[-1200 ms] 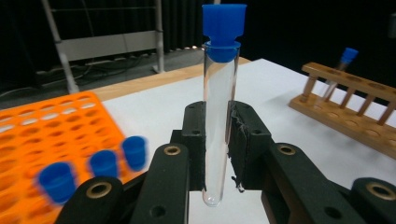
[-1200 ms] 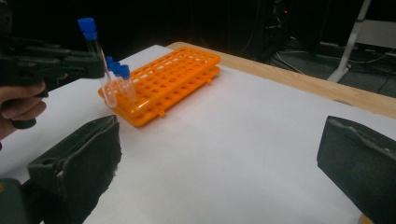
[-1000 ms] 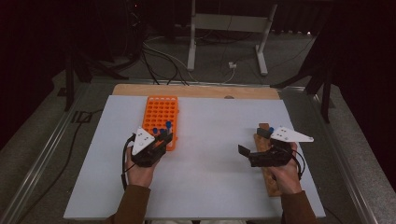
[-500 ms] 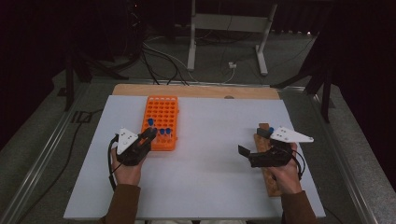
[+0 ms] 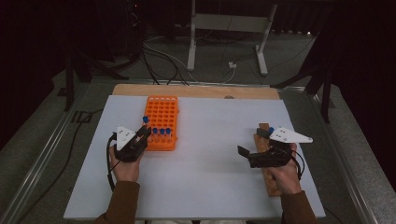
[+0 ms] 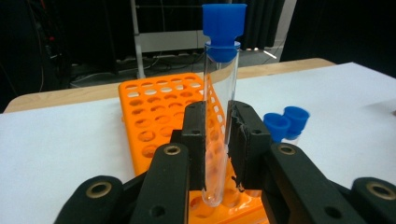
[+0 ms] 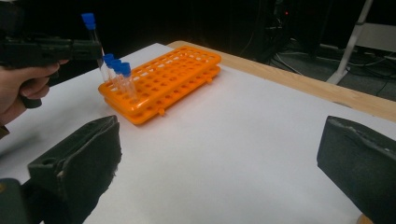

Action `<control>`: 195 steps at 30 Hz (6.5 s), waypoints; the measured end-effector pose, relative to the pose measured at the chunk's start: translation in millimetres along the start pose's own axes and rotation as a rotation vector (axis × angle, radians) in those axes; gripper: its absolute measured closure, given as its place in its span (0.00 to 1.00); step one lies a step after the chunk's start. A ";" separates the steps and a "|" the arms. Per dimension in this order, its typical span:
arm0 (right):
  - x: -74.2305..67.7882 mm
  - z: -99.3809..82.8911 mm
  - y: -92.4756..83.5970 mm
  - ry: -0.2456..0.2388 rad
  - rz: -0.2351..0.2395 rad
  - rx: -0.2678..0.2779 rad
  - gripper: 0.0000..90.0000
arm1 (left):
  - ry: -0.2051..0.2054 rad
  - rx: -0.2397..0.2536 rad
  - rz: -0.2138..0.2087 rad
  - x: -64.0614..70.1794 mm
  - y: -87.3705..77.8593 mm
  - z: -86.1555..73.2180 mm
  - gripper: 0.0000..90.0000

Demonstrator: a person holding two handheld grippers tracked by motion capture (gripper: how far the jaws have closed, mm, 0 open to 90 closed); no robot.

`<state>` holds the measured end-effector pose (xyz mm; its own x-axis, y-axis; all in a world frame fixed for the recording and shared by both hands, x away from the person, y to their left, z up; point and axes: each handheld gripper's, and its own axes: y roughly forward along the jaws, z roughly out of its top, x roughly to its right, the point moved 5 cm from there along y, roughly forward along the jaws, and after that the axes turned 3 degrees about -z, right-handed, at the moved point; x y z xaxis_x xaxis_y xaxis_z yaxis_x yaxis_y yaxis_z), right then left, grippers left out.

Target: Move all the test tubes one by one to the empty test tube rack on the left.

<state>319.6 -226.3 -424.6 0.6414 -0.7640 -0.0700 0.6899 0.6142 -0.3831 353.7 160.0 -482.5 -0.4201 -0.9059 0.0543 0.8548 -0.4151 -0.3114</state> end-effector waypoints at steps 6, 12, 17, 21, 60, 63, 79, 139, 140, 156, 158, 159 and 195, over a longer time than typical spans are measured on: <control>0.4 0.1 -0.6 0.000 0.002 0.003 0.00 | -0.010 -0.026 0.010 -3.7 5.8 -8.5 0.87; 0.5 -0.3 -0.2 0.001 0.001 0.002 0.00 | -0.012 -0.051 0.010 -5.5 9.8 -17.8 0.87; 0.0 -0.3 -0.1 0.000 0.004 0.002 0.00 | 0.011 -0.097 0.010 -4.4 13.1 -25.5 0.87; 0.5 -0.1 -1.0 0.001 0.005 0.005 0.00 | 0.029 -0.142 0.012 -3.6 14.8 -31.0 0.87; 10.1 3.7 -7.2 -0.004 -0.051 0.026 0.00 | -0.025 -0.102 -0.046 2.6 -4.9 -26.1 0.37; 15.9 6.9 -13.0 0.000 -0.079 0.046 0.00 | -0.064 -0.092 -0.070 7.5 -7.7 -22.4 0.19; 71.3 -1.5 -36.2 0.060 -0.244 0.044 0.16 | -0.068 -0.044 -0.153 22.5 -12.6 -4.5 0.01; 104.7 -6.9 -14.6 0.046 -0.330 -0.097 0.86 | -0.084 -0.041 -0.151 21.5 -15.9 -3.5 0.01; 103.5 -4.6 -16.1 0.044 -0.329 -0.093 0.86 | -0.082 -0.042 -0.151 22.2 -15.7 -3.5 0.01; 60.6 1.9 -11.0 0.032 -0.205 -0.034 0.86 | -0.059 -0.021 -0.154 28.4 -18.0 2.2 0.01; 54.7 3.1 -7.5 0.025 -0.189 -0.036 0.86 | -0.055 -0.017 -0.158 30.5 -18.6 3.8 0.01; 51.2 4.0 -5.8 0.023 -0.180 -0.038 0.86 | -0.052 -0.016 -0.161 32.1 -18.7 4.6 0.01; -16.2 3.8 29.5 -0.003 0.040 -0.083 0.86 | 0.166 -0.092 -0.408 169.7 40.5 18.6 0.05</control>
<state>330.8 -195.0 -431.2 0.6688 -0.7387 -0.0838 0.6337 0.6254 -0.4552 322.8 -12.2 -468.3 -0.7667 -0.6408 0.0392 0.5818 -0.7193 -0.3796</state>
